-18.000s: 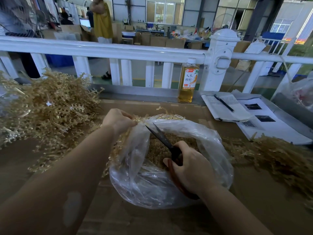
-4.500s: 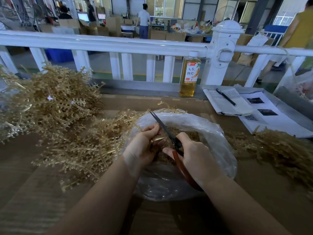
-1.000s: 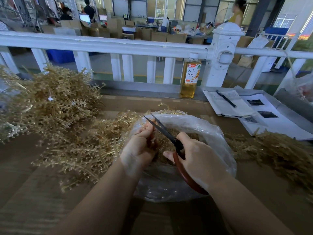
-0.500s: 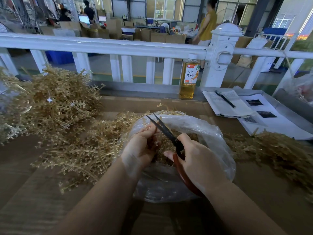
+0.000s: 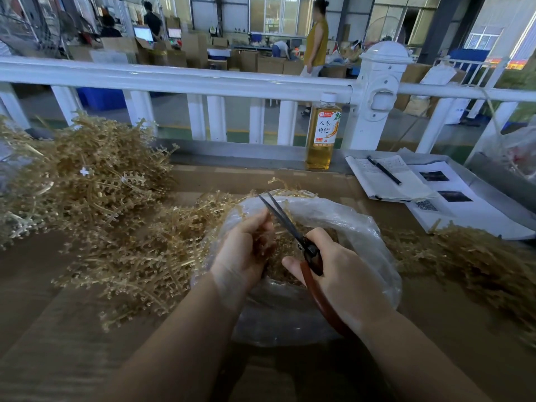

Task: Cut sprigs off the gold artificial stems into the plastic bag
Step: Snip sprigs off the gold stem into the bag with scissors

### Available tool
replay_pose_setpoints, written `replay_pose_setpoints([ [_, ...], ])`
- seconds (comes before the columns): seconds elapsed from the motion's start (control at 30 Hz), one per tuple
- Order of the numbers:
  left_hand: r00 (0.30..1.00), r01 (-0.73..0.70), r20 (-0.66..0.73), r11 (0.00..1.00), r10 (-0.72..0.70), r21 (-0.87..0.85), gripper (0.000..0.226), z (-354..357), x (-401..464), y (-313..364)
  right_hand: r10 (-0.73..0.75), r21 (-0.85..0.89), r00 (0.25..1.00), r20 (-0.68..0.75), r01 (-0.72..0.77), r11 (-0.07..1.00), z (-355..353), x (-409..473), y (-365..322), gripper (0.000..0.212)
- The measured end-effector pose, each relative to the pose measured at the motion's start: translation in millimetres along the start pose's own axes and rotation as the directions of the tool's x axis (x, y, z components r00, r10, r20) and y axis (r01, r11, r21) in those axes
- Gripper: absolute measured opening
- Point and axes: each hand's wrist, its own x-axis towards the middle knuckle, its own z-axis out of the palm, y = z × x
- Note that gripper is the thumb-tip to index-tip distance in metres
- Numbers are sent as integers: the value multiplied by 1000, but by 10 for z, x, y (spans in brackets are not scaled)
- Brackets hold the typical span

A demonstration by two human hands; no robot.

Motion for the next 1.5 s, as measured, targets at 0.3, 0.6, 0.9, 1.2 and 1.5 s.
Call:
replay_pose_setpoints([
  [0.3, 1000, 23, -18, 999, -22, 23, 27, -22, 36, -22, -48, -131, 999, -13, 46, 990, 7, 41, -20, 37],
  [0.6, 997, 75, 23, 997, -75, 4, 14, -47, 77, -23, -21, -132, 1000, -14, 19, 991, 92, 70, -55, 46],
  [0.9, 995, 93, 39, 996, -93, 1, 22, -57, 89, -31, -5, -136, 1000, 4, 5, 991, 70, 104, -73, 45],
  [1.2, 996, -94, -4, 994, 94, -53, 13, -54, 58, -91, 74, 27, 995, -68, -72, 997, 59, 72, -29, 33],
  [1.5, 994, -16, 110, 999, 12, 34, 22, -111, -11, -48, 89, 18, 993, -77, -88, 996, 88, 101, 30, 35],
])
